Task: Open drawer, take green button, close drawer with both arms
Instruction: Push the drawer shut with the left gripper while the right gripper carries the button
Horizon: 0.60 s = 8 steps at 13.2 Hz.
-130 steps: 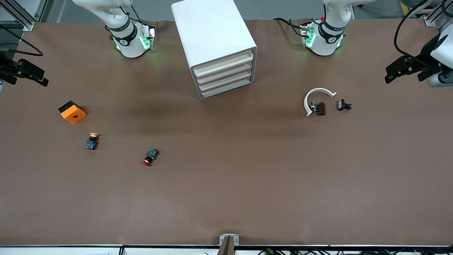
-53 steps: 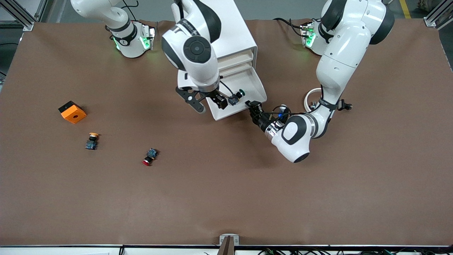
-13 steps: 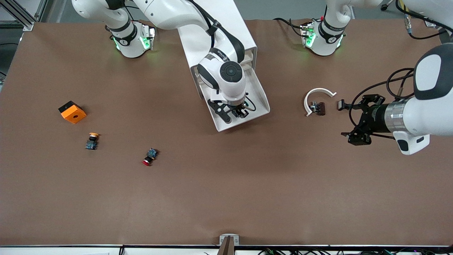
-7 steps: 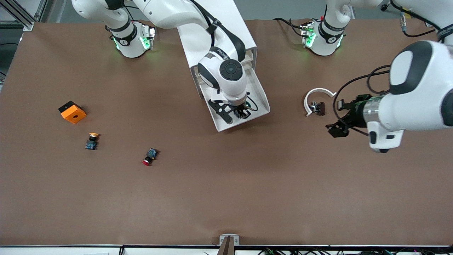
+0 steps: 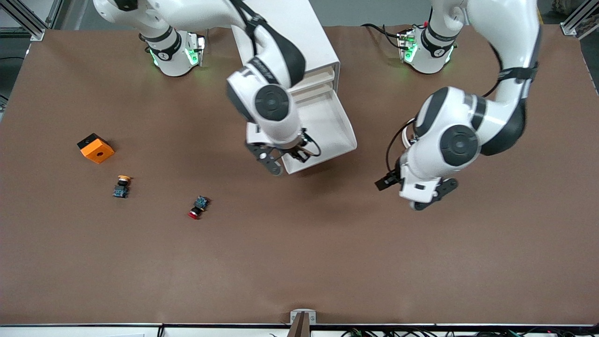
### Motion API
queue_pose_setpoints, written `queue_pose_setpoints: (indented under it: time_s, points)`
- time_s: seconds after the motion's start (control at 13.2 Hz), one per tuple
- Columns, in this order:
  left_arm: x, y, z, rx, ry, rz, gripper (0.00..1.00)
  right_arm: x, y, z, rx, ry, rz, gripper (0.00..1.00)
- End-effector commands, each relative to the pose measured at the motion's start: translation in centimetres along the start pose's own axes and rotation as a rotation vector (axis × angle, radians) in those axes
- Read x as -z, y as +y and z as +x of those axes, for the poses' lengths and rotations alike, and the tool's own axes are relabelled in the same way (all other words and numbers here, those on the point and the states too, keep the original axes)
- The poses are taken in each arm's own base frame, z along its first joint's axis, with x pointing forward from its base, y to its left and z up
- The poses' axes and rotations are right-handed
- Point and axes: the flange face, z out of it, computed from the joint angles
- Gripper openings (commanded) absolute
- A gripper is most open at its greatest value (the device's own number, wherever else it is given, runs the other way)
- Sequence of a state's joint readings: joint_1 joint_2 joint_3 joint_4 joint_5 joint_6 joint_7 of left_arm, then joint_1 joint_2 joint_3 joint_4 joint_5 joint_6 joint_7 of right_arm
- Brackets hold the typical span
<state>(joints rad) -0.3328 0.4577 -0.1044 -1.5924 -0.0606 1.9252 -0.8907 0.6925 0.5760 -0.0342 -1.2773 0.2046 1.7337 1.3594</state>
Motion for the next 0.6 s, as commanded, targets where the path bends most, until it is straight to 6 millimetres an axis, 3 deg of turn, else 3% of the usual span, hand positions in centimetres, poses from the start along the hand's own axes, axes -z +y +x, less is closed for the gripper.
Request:
queue_pose_setpoints:
  time_s: [0.0, 0.23, 0.38, 0.53]
  points:
    - [-5.8, 3.9, -2.5, -0.091, 0.027, 0.023, 1.0, 3.5, 4.5, 3.5, 0.1, -0.066, -0.042, 0.15]
    - [-10.3, 6.1, -4.1, -0.11, 0.013, 0.019, 1.0, 4.4, 10.8, 9.7, 0.251, -0.089, -0.057, 0.15]
    - [-13.2, 8.1, -5.9, -0.091, 0.023, 0.008, 1.0, 3.3, 15.9, 15.1, 0.415, -0.06, -0.076, 0.16]
    - [-14.5, 9.2, -6.7, -0.083, 0.016, -0.026, 1.0, 1.1, 19.3, 19.5, 0.509, -0.014, -0.094, 0.16]
